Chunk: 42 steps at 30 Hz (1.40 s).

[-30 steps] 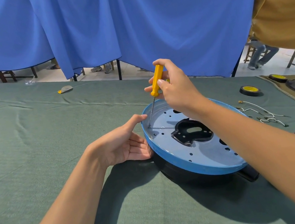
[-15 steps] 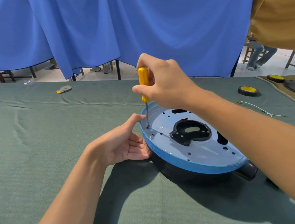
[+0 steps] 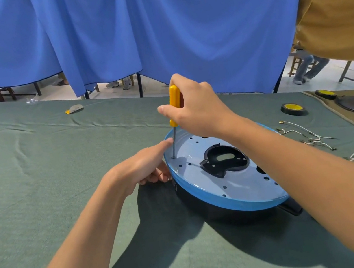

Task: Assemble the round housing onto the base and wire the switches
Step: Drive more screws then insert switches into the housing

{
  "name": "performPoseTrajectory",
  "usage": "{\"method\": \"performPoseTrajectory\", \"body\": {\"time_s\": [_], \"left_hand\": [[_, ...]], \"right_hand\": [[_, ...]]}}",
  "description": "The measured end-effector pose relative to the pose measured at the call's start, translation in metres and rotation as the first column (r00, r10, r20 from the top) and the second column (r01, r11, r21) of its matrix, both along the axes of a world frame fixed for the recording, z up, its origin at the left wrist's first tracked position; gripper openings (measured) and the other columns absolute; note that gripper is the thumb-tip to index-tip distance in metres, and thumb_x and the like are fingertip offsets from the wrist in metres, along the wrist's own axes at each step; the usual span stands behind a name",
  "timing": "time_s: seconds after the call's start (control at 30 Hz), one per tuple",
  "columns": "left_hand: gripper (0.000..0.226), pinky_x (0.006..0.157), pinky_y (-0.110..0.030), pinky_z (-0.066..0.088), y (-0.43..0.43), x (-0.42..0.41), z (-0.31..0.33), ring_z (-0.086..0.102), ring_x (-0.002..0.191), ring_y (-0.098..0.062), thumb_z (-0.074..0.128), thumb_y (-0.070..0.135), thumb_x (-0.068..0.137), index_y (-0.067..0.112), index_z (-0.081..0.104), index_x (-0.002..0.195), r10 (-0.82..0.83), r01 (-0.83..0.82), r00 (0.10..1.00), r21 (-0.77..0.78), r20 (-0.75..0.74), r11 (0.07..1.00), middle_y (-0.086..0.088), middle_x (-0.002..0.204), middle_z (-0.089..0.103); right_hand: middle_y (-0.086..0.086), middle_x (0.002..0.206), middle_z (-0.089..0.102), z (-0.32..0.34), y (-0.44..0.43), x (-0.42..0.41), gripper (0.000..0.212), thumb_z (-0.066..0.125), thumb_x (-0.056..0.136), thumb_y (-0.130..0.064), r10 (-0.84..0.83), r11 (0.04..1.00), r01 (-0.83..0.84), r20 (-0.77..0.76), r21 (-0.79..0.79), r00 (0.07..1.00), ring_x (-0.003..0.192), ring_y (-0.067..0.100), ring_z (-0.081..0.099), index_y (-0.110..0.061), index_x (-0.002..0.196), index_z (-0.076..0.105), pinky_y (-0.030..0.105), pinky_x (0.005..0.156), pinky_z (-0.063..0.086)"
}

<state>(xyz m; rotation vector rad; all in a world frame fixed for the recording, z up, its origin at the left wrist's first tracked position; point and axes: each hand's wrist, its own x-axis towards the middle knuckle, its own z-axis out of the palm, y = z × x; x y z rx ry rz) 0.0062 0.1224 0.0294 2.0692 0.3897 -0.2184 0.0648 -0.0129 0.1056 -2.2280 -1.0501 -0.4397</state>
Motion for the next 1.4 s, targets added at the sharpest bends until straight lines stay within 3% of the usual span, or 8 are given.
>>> {"method": "performPoseTrajectory", "body": {"time_s": [0.13, 0.23, 0.4, 0.6, 0.77, 1.1, 1.23, 1.4], "left_hand": [[0.063, 0.057, -0.026, 0.038, -0.002, 0.002, 0.0, 0.054, 0.058, -0.01, 0.035, 0.063, 0.097, 0.014, 0.065, 0.07, 0.063, -0.08, 0.991, 0.134, 0.12, 0.988, 0.006, 0.058, 0.063], [0.059, 0.069, -0.029, 0.043, 0.002, 0.002, 0.0, 0.058, 0.072, -0.018, 0.05, 0.054, 0.095, 0.0, 0.067, 0.079, 0.1, -0.157, 0.942, 0.158, 0.322, 0.975, -0.001, 0.075, 0.065], [0.02, 0.072, -0.012, 0.042, -0.001, -0.002, 0.009, 0.063, 0.087, -0.003, 0.064, 0.032, 0.081, 0.021, 0.075, 0.094, -0.05, -0.111, 0.759, 0.204, 0.649, 0.973, 0.016, 0.087, 0.07], [0.009, 0.07, -0.01, 0.043, -0.004, -0.005, 0.002, 0.061, 0.067, 0.009, 0.083, 0.015, 0.075, 0.015, 0.08, 0.084, -0.034, -0.126, 0.707, 0.172, 0.707, 0.977, 0.014, 0.074, 0.071], [0.008, 0.099, -0.048, 0.043, -0.006, -0.008, 0.009, 0.066, 0.083, -0.007, 0.083, 0.014, 0.075, 0.019, 0.081, 0.081, -0.044, -0.144, 0.716, 0.209, 0.696, 0.967, 0.006, 0.081, 0.076], [0.012, 0.112, -0.047, 0.027, 0.0, -0.012, 0.012, 0.058, 0.114, -0.023, 0.071, 0.025, 0.088, 0.034, 0.077, 0.083, -0.165, -0.05, 0.785, 0.327, 0.597, 0.944, 0.013, 0.09, 0.076], [0.01, 0.108, -0.05, 0.034, -0.006, -0.012, 0.009, 0.063, 0.106, -0.021, 0.077, 0.024, 0.081, 0.033, 0.077, 0.075, -0.071, -0.125, 0.748, 0.246, 0.66, 0.961, 0.009, 0.081, 0.077], [0.022, 0.108, -0.052, 0.032, -0.004, -0.011, 0.012, 0.064, 0.092, -0.01, 0.07, 0.023, 0.089, 0.039, 0.074, 0.074, -0.16, -0.073, 0.768, 0.334, 0.619, 0.94, 0.016, 0.077, 0.075]], "right_hand": [[0.0, 0.068, 0.044, -0.003, -0.001, 0.0, 0.031, 0.064, 0.088, -0.039, 0.01, 0.999, -0.01, -0.005, -0.044, 1.0, 0.066, 0.024, 0.048, -0.018, 0.086, 0.042, 0.038, 0.061, 0.044], [-0.002, 0.066, 0.045, -0.007, -0.002, -0.001, 0.027, 0.064, 0.088, -0.037, 0.003, 1.0, -0.002, 0.046, -0.027, 0.999, 0.067, 0.026, 0.048, -0.018, 0.092, 0.045, 0.043, 0.065, 0.049], [0.006, 0.069, 0.052, -0.007, 0.001, -0.005, 0.022, 0.06, 0.088, -0.036, -0.064, 0.997, 0.07, 0.142, -0.034, 0.988, 0.072, 0.033, 0.052, -0.02, 0.09, 0.045, 0.043, 0.067, 0.05], [0.0, 0.074, 0.047, -0.004, 0.007, -0.014, 0.034, 0.05, 0.094, -0.049, -0.147, 0.971, 0.172, 0.157, -0.164, 0.977, 0.079, 0.033, 0.048, -0.02, 0.107, 0.04, 0.04, 0.069, 0.043], [0.004, 0.119, 0.055, -0.002, -0.001, -0.022, 0.041, 0.049, 0.098, -0.026, 0.065, 0.998, -0.065, -0.196, 0.009, 0.978, 0.104, 0.018, 0.05, -0.019, 0.137, 0.039, 0.036, 0.096, 0.042], [0.005, 0.086, 0.059, -0.008, 0.005, -0.03, 0.031, 0.065, 0.088, -0.036, -0.159, 0.987, 0.16, 0.131, 0.007, 0.978, 0.09, 0.033, 0.051, -0.027, 0.114, 0.052, 0.036, 0.075, 0.036], [0.003, 0.098, 0.061, -0.005, 0.003, -0.032, 0.04, 0.059, 0.092, -0.04, -0.095, 0.995, 0.095, 0.042, 0.007, 0.995, 0.106, 0.03, 0.053, -0.024, 0.129, 0.053, 0.036, 0.083, 0.041], [0.003, 0.122, 0.064, -0.001, -0.001, -0.029, 0.041, 0.055, 0.094, -0.016, 0.022, 0.997, -0.017, -0.074, 0.075, 0.997, 0.115, 0.028, 0.057, -0.018, 0.135, 0.054, 0.04, 0.099, 0.044]]}}
